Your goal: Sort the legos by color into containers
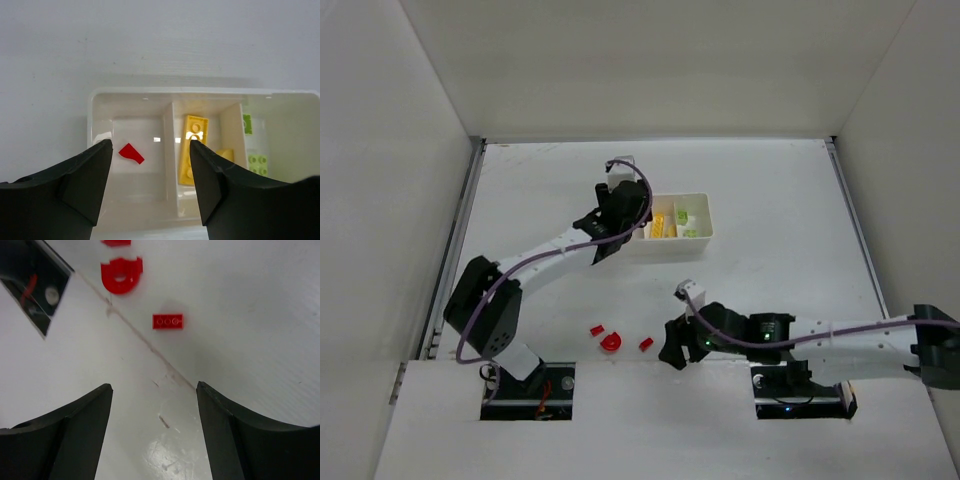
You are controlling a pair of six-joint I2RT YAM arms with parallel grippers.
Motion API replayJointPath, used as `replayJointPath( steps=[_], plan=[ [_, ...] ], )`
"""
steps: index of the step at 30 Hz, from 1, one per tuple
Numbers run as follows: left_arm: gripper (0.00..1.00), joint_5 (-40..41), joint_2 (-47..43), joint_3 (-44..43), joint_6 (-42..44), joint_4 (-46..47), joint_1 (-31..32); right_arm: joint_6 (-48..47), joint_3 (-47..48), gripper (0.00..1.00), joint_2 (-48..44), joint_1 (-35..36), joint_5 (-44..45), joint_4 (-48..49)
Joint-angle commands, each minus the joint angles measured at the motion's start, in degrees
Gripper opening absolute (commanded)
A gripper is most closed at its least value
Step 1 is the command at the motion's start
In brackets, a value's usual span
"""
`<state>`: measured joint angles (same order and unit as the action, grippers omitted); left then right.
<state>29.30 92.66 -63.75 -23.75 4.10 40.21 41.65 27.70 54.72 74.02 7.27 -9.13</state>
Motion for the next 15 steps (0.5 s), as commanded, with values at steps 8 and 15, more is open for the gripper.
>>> replayJointPath(
  steps=[8, 15],
  plan=[
    [0.61, 5.06, -33.04, 18.55, -0.33, 1.98, 3.78, 0.37, 11.66, 0.73, 19.27, 8.20, 13.21, -0.10],
    [0.62, 9.19, -53.44, 31.74, -9.46, -12.08, 3.69, -0.60, 17.20, 0.63, 30.87, 8.20, 16.46, 0.25]
  ],
)
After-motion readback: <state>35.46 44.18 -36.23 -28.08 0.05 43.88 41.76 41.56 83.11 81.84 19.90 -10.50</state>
